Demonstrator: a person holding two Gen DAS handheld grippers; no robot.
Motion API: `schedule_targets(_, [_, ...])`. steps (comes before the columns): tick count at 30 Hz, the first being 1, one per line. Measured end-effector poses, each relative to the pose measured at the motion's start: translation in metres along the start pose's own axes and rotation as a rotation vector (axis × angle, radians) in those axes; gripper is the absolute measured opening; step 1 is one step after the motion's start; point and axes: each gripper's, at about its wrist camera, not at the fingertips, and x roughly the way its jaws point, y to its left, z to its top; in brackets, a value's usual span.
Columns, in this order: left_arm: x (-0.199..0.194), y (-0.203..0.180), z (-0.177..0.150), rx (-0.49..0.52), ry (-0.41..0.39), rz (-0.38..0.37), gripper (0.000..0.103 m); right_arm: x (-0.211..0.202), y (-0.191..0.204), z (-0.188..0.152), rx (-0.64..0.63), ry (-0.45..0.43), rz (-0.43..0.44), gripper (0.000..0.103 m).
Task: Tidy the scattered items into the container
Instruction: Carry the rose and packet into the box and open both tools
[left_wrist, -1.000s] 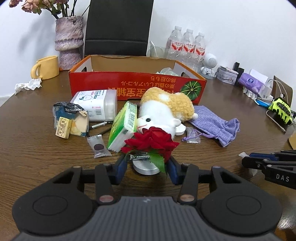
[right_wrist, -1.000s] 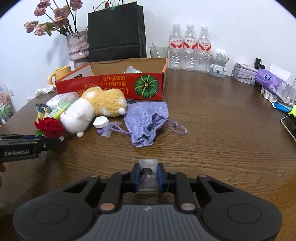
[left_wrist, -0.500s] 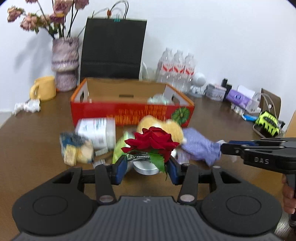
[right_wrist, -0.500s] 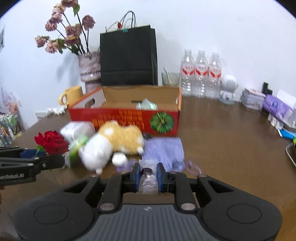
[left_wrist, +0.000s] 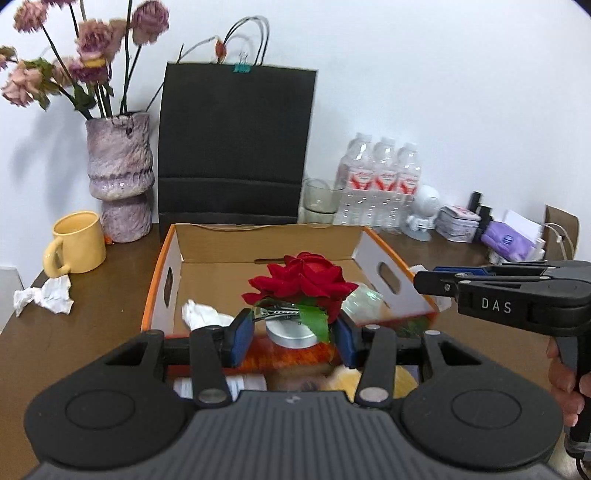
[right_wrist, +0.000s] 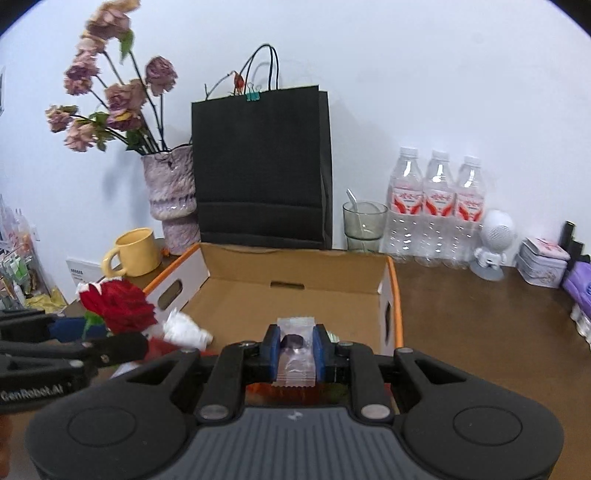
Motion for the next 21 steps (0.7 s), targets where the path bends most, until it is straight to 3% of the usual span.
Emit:
schedule_targets(7, [0.068,0.025,0.022,-0.021,0.070,0.040,0.047,0.078,-0.002,0.030,0.015,0.063,-0.013,0.017])
schedule_targets(12, [0.103,0.037,0.023,-0.040,0.117,0.057,0.047,0.120,-0.006,0.031,0.029,0.120,-0.016,0.017])
schedule_targets(19, [0.120,0.040,0.021,-0.023,0.136,0.100,0.048,0.143,-0.009,0.026,0.039,0.163,-0.026,0.019])
schedule_targets(21, [0.119,0.040,0.021,-0.014,0.133,0.120,0.053,0.143,-0.009,0.025,0.032,0.169,-0.032,0.022])
